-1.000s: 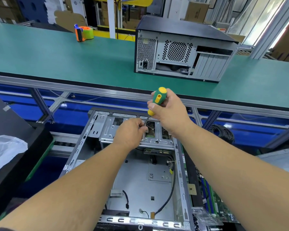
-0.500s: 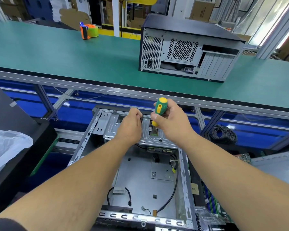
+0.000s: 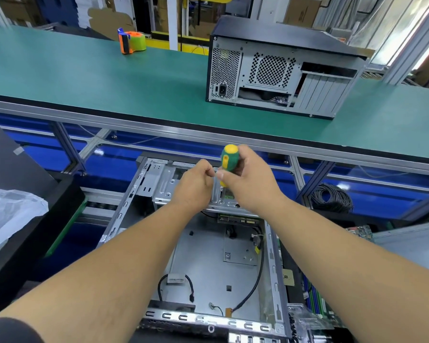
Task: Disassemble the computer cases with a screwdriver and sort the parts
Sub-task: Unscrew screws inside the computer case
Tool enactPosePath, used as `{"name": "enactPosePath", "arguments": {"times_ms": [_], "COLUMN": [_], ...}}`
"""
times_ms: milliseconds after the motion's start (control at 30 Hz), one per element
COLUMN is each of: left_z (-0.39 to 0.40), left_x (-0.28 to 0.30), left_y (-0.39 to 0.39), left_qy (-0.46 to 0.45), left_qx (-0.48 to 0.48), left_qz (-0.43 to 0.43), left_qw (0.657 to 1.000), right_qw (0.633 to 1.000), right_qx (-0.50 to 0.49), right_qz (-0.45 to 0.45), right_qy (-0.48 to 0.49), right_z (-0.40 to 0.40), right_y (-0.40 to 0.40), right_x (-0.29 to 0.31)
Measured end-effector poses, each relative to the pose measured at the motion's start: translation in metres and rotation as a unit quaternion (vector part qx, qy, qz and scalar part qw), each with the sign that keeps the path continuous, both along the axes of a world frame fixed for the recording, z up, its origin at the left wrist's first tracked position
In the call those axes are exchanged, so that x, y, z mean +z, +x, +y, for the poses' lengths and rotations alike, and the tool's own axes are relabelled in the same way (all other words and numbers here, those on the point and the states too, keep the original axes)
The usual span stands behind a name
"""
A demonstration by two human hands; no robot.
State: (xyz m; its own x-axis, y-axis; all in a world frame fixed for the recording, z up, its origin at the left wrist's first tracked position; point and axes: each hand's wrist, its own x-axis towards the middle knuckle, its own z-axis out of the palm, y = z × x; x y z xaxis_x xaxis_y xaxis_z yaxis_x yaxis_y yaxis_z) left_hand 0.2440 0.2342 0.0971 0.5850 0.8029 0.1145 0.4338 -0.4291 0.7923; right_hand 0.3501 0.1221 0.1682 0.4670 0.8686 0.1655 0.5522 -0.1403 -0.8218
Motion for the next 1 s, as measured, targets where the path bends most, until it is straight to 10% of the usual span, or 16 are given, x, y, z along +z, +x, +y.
{"name": "enactPosePath", "arguments": {"times_ms": [400, 1000], "left_z": [0.005, 0.0], "left_x": [-0.015, -0.018], "left_y": [-0.012, -0.004], "left_qy": [-0.016, 0.056], "left_qx": [-0.156, -0.115], "left_qz": [-0.025, 0.026], "left_qw": [0.987, 0.991], "right_qw": [0.989, 0.983], "right_qx": [-0.123, 0.045], "right_qz": [-0.082, -0.178], "right_qy": [0.007, -0.021], "right_z": [0.005, 0.006], "right_y": [0.001, 0.009], "right_x": [0.006, 0.034]}}
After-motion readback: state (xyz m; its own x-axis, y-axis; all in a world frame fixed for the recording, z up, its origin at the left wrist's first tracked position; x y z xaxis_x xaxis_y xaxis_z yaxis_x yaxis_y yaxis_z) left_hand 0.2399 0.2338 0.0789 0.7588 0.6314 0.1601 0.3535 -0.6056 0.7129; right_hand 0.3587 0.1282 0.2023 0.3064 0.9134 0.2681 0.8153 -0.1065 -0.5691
